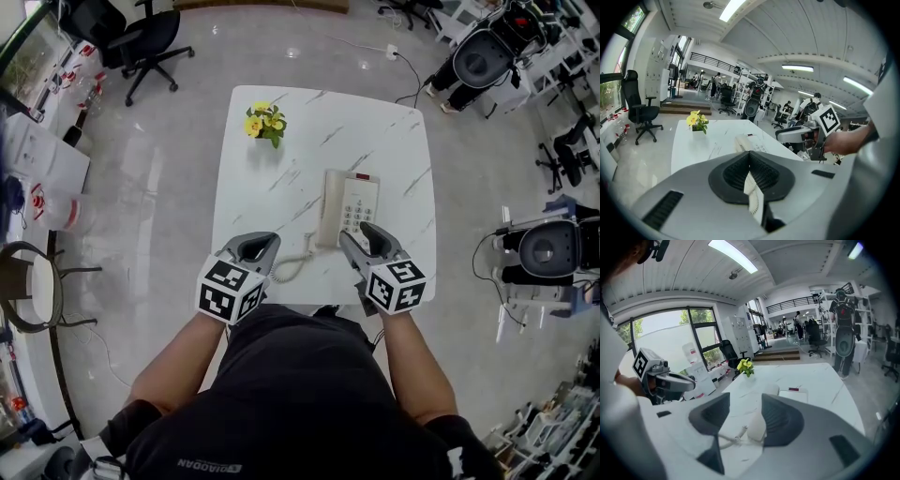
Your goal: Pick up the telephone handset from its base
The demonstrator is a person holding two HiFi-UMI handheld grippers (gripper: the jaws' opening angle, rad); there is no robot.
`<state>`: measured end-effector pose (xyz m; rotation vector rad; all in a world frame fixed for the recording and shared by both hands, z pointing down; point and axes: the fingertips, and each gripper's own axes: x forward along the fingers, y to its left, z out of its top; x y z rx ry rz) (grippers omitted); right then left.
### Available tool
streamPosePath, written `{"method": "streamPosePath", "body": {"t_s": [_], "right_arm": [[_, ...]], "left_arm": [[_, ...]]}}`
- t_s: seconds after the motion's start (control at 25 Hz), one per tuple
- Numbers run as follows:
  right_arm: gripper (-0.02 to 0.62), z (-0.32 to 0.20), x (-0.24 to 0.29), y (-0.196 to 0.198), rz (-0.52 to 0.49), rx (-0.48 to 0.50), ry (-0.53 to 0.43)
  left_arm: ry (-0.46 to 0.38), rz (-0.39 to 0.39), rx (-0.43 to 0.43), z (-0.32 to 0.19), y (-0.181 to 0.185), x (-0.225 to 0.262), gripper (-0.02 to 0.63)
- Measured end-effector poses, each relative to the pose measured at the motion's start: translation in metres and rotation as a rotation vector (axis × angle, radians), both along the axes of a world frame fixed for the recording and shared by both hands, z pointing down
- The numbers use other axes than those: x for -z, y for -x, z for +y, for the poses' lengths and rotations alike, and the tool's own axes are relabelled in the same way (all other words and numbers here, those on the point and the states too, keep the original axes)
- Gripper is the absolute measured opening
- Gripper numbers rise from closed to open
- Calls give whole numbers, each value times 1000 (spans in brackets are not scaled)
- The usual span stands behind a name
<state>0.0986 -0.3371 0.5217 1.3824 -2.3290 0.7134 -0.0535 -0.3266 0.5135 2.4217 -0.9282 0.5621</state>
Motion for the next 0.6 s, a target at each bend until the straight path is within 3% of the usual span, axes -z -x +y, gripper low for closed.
{"method": "streamPosePath", "body": {"t_s": [0.4, 0.6], "right_arm": [[210, -31, -46, 4, 9, -121, 122], [210, -56, -80, 6, 62, -167, 181]], "left_arm": [[45, -15, 0, 11, 10, -17, 2], [52, -15, 12, 13, 17, -20, 2]]}}
